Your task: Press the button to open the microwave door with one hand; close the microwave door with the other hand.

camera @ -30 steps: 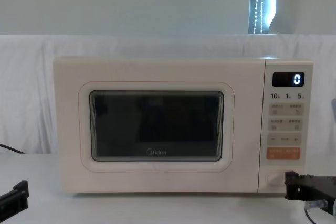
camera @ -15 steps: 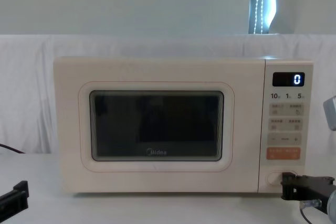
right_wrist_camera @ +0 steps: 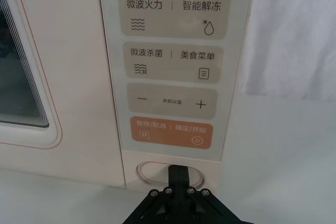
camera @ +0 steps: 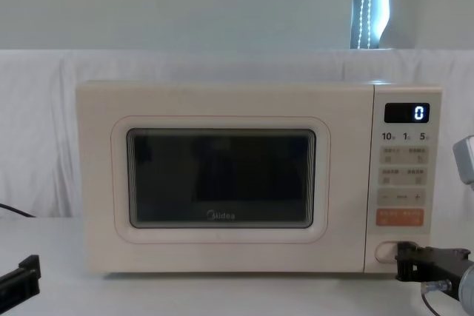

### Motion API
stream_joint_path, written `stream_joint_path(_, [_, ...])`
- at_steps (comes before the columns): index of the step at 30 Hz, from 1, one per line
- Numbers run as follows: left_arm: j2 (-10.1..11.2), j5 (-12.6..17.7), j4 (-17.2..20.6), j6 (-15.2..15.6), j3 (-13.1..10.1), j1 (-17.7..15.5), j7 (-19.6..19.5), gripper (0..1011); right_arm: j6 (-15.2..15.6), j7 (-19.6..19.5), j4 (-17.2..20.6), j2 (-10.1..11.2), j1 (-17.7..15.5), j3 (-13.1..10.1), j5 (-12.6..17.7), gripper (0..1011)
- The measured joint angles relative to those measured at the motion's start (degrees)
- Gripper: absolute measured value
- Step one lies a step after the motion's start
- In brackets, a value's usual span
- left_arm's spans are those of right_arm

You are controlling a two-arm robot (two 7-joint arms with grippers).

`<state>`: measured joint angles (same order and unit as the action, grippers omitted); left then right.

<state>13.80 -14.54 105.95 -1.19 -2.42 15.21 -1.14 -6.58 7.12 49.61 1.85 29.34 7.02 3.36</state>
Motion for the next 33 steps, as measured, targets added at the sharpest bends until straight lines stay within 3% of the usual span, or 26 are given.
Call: stream_joint_path(33, [0.00, 0.00, 0.00, 0.00, 0.00, 0.00, 0.00, 1001, -1.14, -0.52, -5.50, -0.51, 3.41, -0.82, -1.01, 0])
